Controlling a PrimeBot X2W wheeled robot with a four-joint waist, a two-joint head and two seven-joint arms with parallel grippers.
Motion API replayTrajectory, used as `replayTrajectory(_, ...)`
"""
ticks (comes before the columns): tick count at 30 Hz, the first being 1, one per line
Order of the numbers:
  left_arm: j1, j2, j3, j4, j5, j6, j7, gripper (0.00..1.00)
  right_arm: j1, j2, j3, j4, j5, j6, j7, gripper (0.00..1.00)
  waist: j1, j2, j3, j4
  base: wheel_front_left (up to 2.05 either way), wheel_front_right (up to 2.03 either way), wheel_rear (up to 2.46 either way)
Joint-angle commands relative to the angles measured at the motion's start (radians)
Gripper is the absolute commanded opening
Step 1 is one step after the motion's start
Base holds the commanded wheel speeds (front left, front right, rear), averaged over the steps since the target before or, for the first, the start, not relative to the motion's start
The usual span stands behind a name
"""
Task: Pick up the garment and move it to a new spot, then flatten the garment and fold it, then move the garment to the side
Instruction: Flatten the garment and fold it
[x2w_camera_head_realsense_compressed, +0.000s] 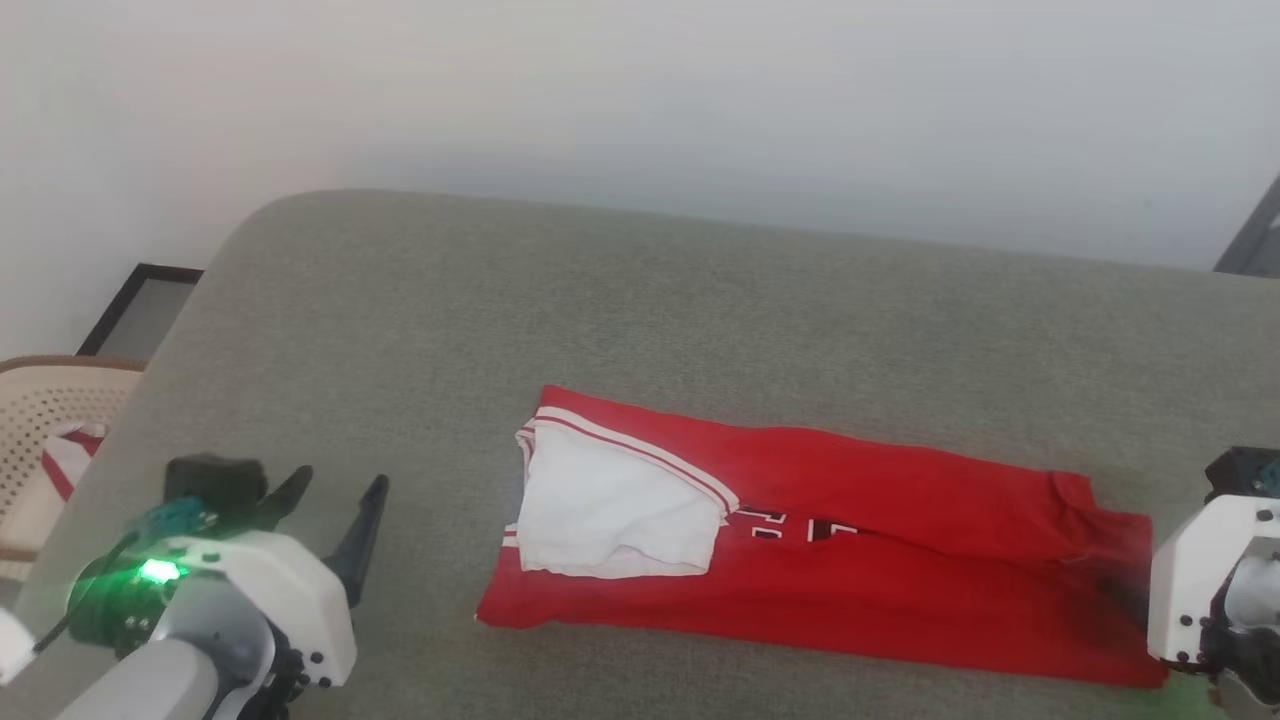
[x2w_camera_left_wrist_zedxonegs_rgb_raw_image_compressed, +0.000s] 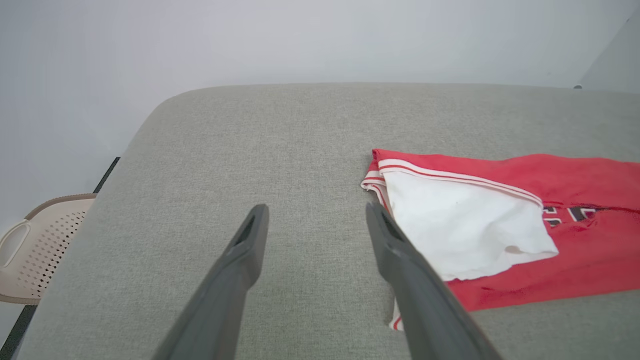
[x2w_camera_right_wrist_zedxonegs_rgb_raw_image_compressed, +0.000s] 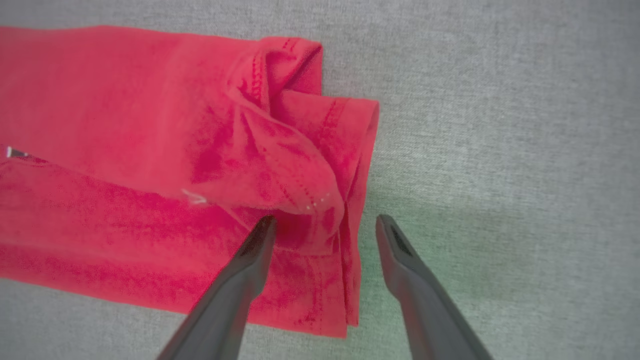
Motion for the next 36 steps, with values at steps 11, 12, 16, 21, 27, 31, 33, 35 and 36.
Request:
replayTrajectory(11, 0.093, -0.01, 0.053, 0.019, -0.041, 0.011, -0.118, 1.0, -0.088, 0.029, 0.074, 0.244, 0.023, -0.001, -0.112, 1.0, 0.0, 0.0, 0.01, 0.052, 0.0, 0.0, 0.0)
replayTrajectory(12, 0.096, -0.01, 0.053, 0.021, -0.041, 0.01, -0.121, 1.0, -0.091, 0.031, 0.088, 0.266, 0.023, -0.001, -0.113, 1.0, 0.0, 0.0, 0.011, 0.055, 0.0, 0.0, 0.0)
replayTrajectory(16, 0.093, -0.013, 0.052, 0.026, -0.044, 0.008, -0.123, 1.0, -0.116, 0.038, 0.123, 0.337, 0.041, -0.001, -0.145, 0.0, 0.0, 0.0, 0.014, 0.066, 0.0, 0.0, 0.0)
replayTrajectory(21, 0.088, -0.016, 0.058, 0.023, -0.052, 0.004, -0.131, 1.0, -0.155, 0.033, 0.147, 0.398, 0.059, -0.001, -0.185, 0.0, 0.0, 0.0, 0.019, 0.07, 0.0, 0.0, 0.0)
replayTrajectory(27, 0.097, -0.011, 0.061, 0.019, -0.056, 0.001, -0.136, 1.0, -0.184, -0.006, 0.184, 0.415, 0.097, -0.002, -0.212, 0.0, 0.0, 0.0, 0.018, 0.064, 0.0, 0.0, 0.0)
replayTrajectory(31, 0.107, -0.006, 0.066, 0.017, -0.06, 0.008, -0.14, 1.0, -0.193, -0.053, 0.198, 0.412, 0.119, -0.003, -0.229, 0.0, 0.0, 0.0, 0.015, 0.052, 0.0, 0.0, 0.0)
replayTrajectory(33, 0.109, -0.006, 0.067, 0.012, -0.061, 0.01, -0.144, 1.0, -0.2, -0.075, 0.198, 0.414, 0.133, -0.003, -0.238, 0.0, 0.0, 0.0, 0.015, 0.044, 0.0, 0.0, 0.0)
replayTrajectory(35, 0.119, -0.002, 0.07, 0.011, -0.064, 0.014, -0.146, 1.0, -0.206, -0.098, 0.194, 0.418, 0.141, -0.002, -0.247, 0.0, 0.0, 0.0, 0.015, 0.034, 0.0, 0.0, 0.0)
replayTrajectory(36, 0.124, -0.002, 0.072, 0.012, -0.066, 0.016, -0.148, 1.0, -0.209, -0.111, 0.191, 0.422, 0.146, -0.002, -0.252, 0.0, 0.0, 0.0, 0.016, 0.029, 0.0, 0.0, 0.0)
